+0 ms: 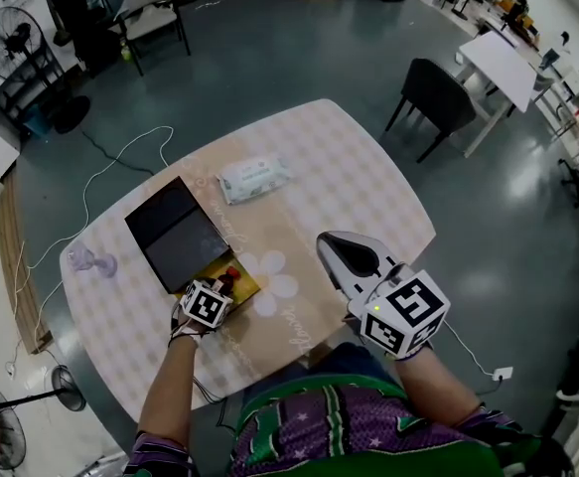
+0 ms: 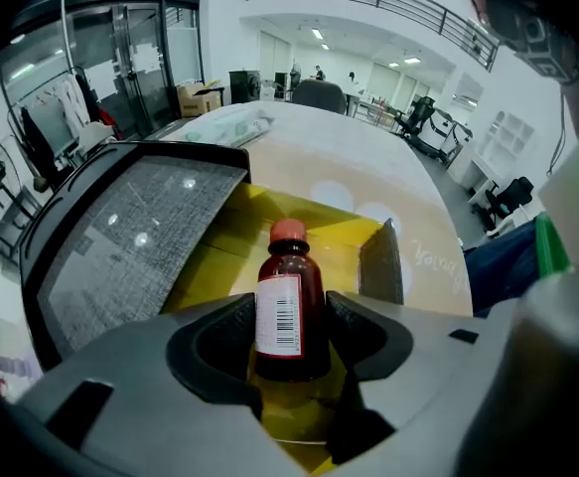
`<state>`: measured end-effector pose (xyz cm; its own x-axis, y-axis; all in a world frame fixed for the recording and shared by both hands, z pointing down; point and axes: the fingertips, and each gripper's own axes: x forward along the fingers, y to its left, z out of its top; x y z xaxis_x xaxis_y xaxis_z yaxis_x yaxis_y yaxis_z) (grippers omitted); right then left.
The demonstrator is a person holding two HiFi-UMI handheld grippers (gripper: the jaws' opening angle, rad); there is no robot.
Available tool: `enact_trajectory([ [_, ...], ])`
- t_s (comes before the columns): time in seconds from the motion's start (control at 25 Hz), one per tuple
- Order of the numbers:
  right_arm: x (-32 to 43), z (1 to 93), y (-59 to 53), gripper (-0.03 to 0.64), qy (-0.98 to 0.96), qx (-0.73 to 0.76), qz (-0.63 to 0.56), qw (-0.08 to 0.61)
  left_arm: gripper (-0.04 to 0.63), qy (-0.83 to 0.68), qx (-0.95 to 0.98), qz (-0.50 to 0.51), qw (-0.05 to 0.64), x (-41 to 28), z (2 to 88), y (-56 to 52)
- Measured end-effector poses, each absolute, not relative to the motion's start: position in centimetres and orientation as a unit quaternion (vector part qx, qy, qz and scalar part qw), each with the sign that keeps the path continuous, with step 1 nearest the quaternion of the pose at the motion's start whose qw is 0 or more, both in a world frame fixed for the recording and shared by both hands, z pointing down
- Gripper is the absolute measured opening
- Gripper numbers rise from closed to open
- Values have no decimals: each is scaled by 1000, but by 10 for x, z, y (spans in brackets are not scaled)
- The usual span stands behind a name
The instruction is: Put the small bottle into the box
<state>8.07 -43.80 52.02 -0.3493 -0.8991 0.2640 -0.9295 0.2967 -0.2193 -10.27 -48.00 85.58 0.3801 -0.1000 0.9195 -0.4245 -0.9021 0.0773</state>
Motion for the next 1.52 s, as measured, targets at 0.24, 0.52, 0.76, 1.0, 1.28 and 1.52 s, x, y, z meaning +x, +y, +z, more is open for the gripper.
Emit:
enact_trajectory([
  [0.24,81,518,-436,5,-805,568,165,46,242,-173,782,573,176,-126,859,-471],
  [0.52,79,511,-432,5,-804,571,160,44,241,-168,833,510,135,-103,831,-477],
  [0.76,68,502,-422,5,-810,565,150,47,239,-177,841,493,132,-104,812,-469],
  [1.0,59,498,-411,5,-808,570,146,45,239,-185,851,476,127,-107,795,-462],
  [1.28,61,486,-394,5,-794,592,134,36,239,-204,859,452,128,-121,767,-445],
  [1.52,69,468,-371,5,-774,620,122,27,239,-226,879,395,142,-129,733,-421],
])
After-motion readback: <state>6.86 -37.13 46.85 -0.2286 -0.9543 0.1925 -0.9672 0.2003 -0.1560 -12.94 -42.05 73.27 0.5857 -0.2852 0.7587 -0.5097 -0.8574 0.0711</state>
